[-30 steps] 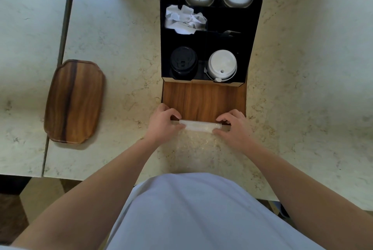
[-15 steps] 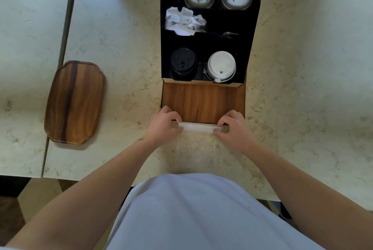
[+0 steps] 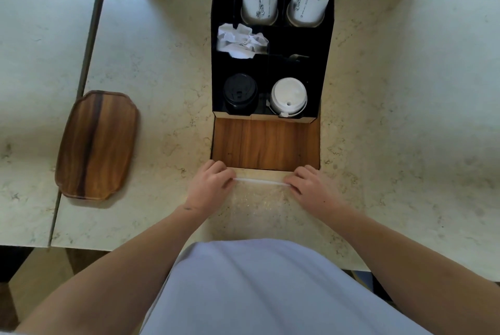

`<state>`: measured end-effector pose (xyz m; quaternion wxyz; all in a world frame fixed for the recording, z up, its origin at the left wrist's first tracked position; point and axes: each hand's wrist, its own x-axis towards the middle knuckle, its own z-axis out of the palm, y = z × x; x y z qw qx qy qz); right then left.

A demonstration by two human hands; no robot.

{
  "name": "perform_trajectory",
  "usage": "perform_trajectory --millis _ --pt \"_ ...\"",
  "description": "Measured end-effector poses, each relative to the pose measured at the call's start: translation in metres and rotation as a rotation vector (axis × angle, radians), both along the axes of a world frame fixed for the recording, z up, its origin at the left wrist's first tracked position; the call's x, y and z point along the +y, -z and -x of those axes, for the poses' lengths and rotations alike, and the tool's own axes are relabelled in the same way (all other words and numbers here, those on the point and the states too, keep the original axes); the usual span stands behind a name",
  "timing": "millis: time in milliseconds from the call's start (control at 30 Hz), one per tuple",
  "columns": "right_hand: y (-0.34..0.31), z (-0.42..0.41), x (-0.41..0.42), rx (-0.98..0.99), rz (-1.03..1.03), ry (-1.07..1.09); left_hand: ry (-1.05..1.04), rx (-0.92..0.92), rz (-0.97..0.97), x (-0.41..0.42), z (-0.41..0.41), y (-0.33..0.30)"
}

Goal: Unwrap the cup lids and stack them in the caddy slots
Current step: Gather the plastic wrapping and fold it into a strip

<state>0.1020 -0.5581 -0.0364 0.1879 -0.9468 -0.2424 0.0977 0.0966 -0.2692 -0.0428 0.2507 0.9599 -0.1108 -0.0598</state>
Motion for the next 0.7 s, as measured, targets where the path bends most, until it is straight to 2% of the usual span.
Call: perform_trajectory --millis 167,367,533,700 --pt "-0.007 0.007 0.0 0.03 0.146 -0.093 0.069 -0.072 -0.084 0.006 0.003 0.0" --pt "-0.013 0.005 0.012 0.029 0.01 0.136 0.176 -0.117 -0.216 0.006 0.01 -0.004" --pt "-0.015 0.006 0.033 -0.038 0.05 -0.005 0.21 -0.112 -0.267 0.008 0.012 -0.003" --pt "-0.017 0.016 0.047 0.004 0.21 -0.078 0.266 -0.11 -0.323 0.008 0.008 -0.004"
